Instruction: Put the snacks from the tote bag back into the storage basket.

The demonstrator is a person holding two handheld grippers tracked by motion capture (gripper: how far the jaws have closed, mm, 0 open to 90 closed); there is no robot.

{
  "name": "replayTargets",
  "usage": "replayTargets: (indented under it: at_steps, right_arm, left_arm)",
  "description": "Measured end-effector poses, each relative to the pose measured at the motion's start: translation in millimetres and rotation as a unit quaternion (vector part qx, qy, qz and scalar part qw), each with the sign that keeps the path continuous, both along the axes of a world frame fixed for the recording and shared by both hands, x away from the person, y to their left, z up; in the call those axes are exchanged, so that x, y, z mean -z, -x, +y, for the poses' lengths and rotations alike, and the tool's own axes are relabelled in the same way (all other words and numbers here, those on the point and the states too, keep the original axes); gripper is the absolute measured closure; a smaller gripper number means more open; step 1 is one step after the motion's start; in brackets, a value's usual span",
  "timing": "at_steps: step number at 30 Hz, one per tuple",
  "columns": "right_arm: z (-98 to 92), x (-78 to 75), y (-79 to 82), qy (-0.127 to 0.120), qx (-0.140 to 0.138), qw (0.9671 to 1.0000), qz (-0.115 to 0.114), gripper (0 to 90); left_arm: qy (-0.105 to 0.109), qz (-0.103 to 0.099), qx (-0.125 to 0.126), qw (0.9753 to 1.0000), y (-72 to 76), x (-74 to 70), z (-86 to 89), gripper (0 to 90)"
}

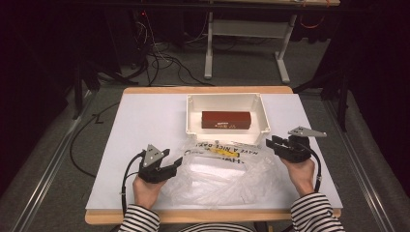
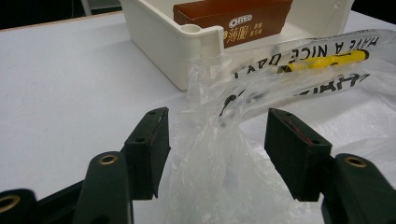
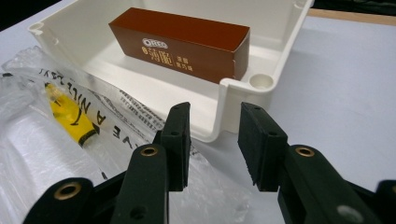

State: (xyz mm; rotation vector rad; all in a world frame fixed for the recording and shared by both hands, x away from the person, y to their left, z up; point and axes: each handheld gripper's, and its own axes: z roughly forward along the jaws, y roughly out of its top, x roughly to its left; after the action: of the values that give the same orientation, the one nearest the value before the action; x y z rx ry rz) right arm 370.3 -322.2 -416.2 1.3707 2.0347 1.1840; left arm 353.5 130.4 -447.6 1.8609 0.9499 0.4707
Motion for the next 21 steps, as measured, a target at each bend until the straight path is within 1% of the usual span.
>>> replayTargets:
  at_steps: [2,5,8,12,15,17,18,21]
  right_arm:
    - [-2.7,1.6,3.6,-0.004,0.002,1.0000,-0.003,63.5]
    - [-7.4,4.4,8.4,-0.008,0.007,0.9998,-0.014,63.4]
    - [-11.2,7.6,12.8,-0.006,0.015,0.9996,-0.022,62.0]
    - [-16.5,13.4,16.7,-0.003,0.021,0.9995,-0.026,59.0]
    - [-20.5,17.8,19.8,-0.009,0.026,0.9992,-0.028,56.8]
    - [-22.7,21.1,21.5,-0.004,0.024,0.9991,-0.036,55.2]
    - [-23.6,22.4,22.3,-0.002,0.024,0.9990,-0.039,54.5]
    - [-26.1,25.7,24.3,-0.010,0.030,0.9988,-0.038,52.5]
  left_arm:
    - [0.006,0.002,-0.003,1.0000,-0.2,0.0,3.0,41.2]
    - [0.013,0.005,-0.008,0.9999,-0.2,0.0,6.9,41.2]
    - [0.017,0.003,-0.014,0.9998,0.5,0.0,11.1,41.2]
    - [0.026,0.006,-0.022,0.9994,0.6,0.0,16.9,41.4]
    - [0.026,0.006,-0.027,0.9993,0.6,0.9,19.2,41.7]
    - [0.024,0.000,-0.031,0.9992,1.3,1.6,20.8,41.8]
    - [0.025,0.001,-0.033,0.9992,1.4,2.2,21.6,41.9]
    - [0.022,0.005,-0.038,0.9990,1.4,3.9,24.3,43.2]
